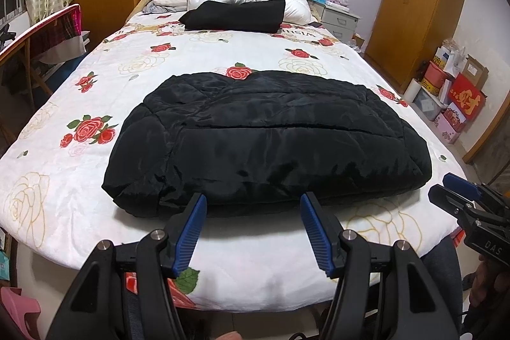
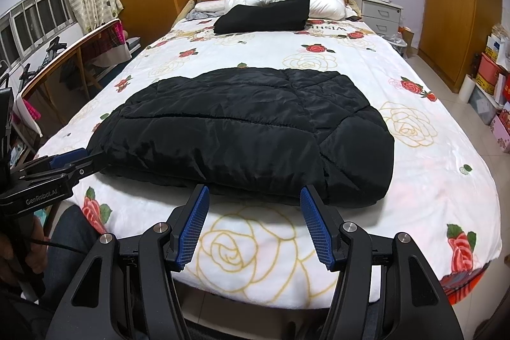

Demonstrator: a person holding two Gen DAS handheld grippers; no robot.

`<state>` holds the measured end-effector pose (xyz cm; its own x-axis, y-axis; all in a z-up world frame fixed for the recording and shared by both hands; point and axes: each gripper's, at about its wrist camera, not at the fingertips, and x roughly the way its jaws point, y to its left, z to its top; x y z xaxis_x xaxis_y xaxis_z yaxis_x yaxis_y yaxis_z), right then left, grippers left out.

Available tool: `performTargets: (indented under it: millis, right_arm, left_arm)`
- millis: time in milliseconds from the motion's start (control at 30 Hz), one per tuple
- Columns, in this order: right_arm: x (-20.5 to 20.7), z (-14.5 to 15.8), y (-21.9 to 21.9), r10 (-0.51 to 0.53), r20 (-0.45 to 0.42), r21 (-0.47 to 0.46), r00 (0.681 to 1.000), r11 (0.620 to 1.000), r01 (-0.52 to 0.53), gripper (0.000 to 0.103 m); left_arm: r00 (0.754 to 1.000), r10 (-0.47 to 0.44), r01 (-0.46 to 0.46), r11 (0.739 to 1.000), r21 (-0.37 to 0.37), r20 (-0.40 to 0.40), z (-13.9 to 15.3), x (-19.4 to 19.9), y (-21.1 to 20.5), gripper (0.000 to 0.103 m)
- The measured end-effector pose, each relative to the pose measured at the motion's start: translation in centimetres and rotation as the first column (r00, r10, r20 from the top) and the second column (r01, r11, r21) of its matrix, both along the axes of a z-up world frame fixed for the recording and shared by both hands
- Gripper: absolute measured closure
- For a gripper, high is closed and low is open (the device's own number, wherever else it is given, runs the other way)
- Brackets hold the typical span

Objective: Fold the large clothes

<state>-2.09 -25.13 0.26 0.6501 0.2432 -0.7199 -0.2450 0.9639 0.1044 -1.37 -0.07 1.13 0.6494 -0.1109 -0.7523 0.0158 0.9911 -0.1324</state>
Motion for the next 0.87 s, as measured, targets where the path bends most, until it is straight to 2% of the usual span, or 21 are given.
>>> performTargets:
  millis: [200, 400, 867]
  right_arm:
    - [0.02, 0.06, -0.04, -0.001, -0.003, -0.001, 1.000, 1.000, 0.001, 0.043]
    - [-0.01, 0.09, -0.07, -0.002, -0.004, -0.001, 1.000, 1.000, 0.002, 0.043]
    - [-0.07, 0.23, -0.06, -0.007, -0.002, -0.001, 1.000, 1.000, 0.007, 0.043]
  left_arm:
    - [1.000, -0.008, 0.008, 1.000, 0.016, -0.004, -0.08, -0.05, -0.52, 0.039]
    - [1.000, -0.009, 0.009, 1.000, 0.014, 0.002, 0.04, -0.09, -0.61, 0.034]
    - [1.000, 0.013, -0.013, 1.000, 0.015, -0.006, -0.23, 0.04, -0.43, 0.034]
